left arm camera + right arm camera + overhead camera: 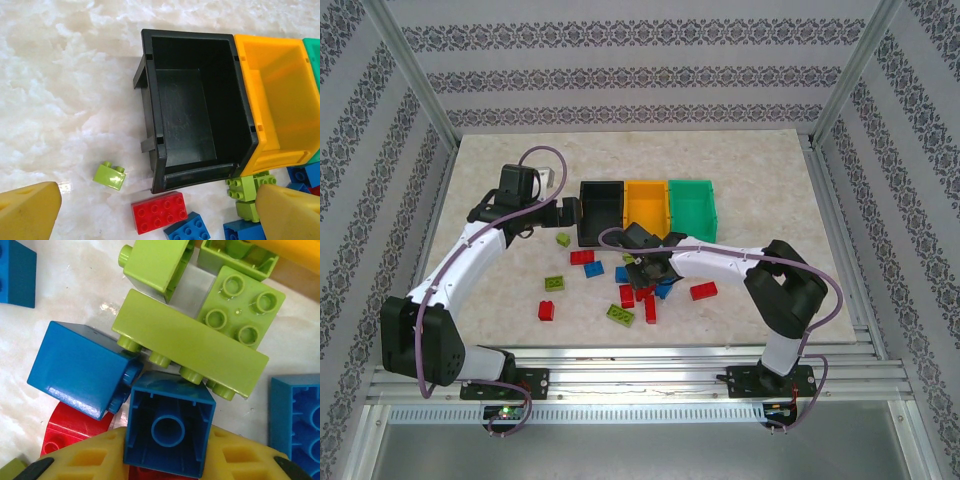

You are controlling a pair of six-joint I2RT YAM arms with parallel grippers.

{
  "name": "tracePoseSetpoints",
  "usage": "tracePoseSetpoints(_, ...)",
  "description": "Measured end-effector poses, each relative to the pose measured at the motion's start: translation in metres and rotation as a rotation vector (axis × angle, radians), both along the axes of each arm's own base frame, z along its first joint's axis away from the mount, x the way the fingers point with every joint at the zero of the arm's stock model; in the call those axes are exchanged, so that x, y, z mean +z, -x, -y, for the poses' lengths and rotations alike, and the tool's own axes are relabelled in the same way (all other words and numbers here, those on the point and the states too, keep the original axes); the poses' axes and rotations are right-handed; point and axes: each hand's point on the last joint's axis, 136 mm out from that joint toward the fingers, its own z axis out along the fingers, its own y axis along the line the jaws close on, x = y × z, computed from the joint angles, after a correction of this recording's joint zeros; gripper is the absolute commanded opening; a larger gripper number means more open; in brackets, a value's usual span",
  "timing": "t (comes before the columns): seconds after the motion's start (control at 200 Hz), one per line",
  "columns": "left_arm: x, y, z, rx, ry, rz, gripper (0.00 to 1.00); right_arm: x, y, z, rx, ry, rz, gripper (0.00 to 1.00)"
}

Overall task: Sort the legos into containers by color
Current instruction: Pick up the lego from the center of the table, then place the lego in the container.

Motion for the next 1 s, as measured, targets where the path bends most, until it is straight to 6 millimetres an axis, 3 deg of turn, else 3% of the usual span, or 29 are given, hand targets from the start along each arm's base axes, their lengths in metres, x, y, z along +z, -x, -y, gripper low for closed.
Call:
tracePoseSetpoints(0.155, 0.001, 0.001, 0.004, -0.02, -0.016, 0.003, 1.0, 0.022, -0.003, 0.0, -0.005, -0.034, 0.045, 0.3)
tracePoseSetpoints(0.32, 0.001, 0.0, 0.007, -0.028, -0.018, 0.002, 0.99, 0.089, -0.021, 0.01, -0.034, -0.154, 0.18, 0.29)
tracePoseSetpoints(0.42, -0.002, 0.0, 0.008, -0.034, -0.022, -0.009, 1.0, 0.132, -0.051, 0.042, -0.127, -0.227, 0.289, 0.28)
tracePoseSetpoints(0.51, -0.004, 0.0, 0.01, -0.041, -0.035, -0.018, 1.0, 0.153, -0.081, 0.082, -0.243, -0.26, 0.356, 0.28)
tracePoseSetpoints(0.615, -0.005, 0.001, 0.013, -0.05, -0.048, -0.016, 1.0, 0.152, -0.11, 0.124, -0.352, -0.242, 0.386, 0.28)
tracePoseSetpoints(0.739, -0.007, 0.002, 0.015, -0.063, -0.077, -0.019, 1.0, 0.124, -0.132, 0.154, -0.413, -0.186, 0.347, 0.36)
tracePoseSetpoints(0.889, -0.012, 0.004, 0.019, -0.08, -0.107, -0.032, 1.0, 0.078, -0.142, 0.164, -0.417, -0.151, 0.234, 0.52)
tracePoseSetpoints(0.999, -0.016, 0.005, 0.021, -0.093, -0.135, -0.039, 1.0, 0.071, -0.138, 0.155, -0.385, -0.162, 0.203, 0.53)
